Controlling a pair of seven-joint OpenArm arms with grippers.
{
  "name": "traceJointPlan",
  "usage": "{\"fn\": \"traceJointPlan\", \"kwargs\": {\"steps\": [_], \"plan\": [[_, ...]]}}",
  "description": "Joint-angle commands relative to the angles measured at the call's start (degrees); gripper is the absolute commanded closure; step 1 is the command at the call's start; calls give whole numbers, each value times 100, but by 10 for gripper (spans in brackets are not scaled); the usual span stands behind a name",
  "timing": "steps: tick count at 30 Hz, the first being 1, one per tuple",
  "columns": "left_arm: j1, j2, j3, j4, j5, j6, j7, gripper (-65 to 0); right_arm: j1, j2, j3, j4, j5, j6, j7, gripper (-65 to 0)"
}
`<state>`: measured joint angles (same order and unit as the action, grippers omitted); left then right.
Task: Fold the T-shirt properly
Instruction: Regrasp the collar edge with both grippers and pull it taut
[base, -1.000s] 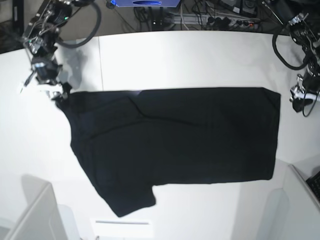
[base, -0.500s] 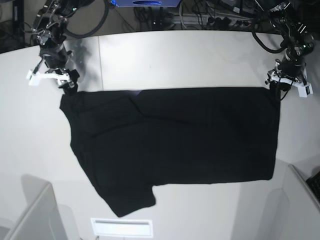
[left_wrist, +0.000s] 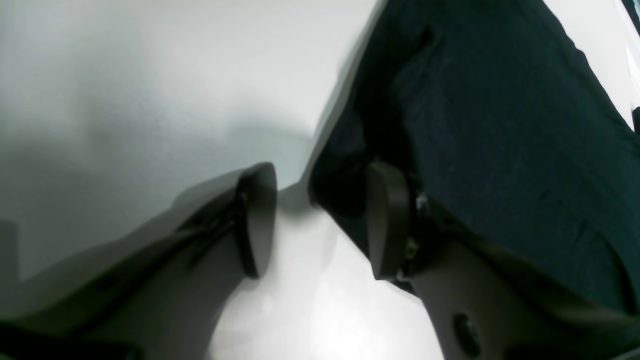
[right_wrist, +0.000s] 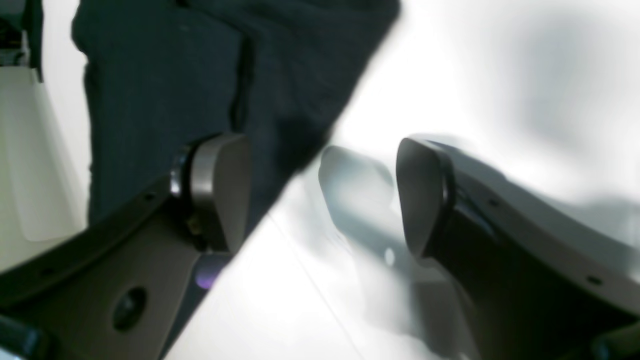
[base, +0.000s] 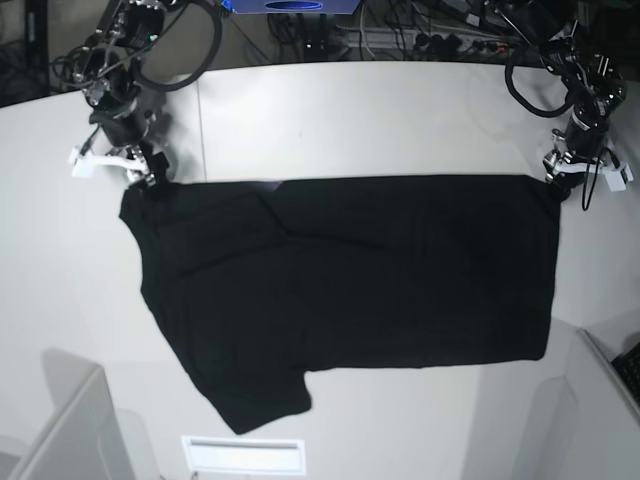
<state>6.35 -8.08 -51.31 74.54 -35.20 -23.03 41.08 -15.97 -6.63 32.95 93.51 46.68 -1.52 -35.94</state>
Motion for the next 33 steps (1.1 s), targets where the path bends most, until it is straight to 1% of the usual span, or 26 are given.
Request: {"fn": "traceJointPlan", "kwargs": {"steps": [1,6,10,12,18,19,20,21,22,23,24,27,28,33], "plan": [[2,3,10,-13,166,65,239,-291,54,26,6,-46,-39,-37,-76,-426],[-217,109,19,-57,166,65,248,-291,423,149,-20,-486,-39,-37,-76,-426],[-367,109,19,-347,166,65,257,-291,634,167,-3,-811,-39,-37,-76,-426],[-455,109,19,-584,166,65,257,-286,704,263,-20,-934,-39,-37,-67,-426],[-560,109,19,-795,166,65,257,-276,748,325,-38,-1242,-39,-37,328,-425],[-569,109,19,-795,166,65,257,-258,748,325,-38,-1286,-39,-37,346,-425],[-578,109,19,-795,175,65,257,-222,748,351,-38,-1321,-39,-37,346,-422],[-587,109,19,-795,175,65,257,-173,748,386,-38,-1347,-39,-37,346,-405],[-595,91,19,-795,175,65,257,-110,748,395,-38,-1373,-39,-37,346,-371],[-604,91,19,-795,175,65,257,-58,748,386,-38,-1391,-39,-37,355,-333],[-604,82,19,-795,175,65,257,0,748,386,-38,-1417,-39,-37,355,-279],[-578,82,19,-786,175,65,257,0,757,395,-38,-1382,-39,-28,364,-80],[-569,82,19,-777,175,65,257,0,757,395,-11,-1365,-30,-28,364,-3],[-437,56,19,-716,175,65,257,0,652,351,15,-1092,-4,-37,364,0]]}}
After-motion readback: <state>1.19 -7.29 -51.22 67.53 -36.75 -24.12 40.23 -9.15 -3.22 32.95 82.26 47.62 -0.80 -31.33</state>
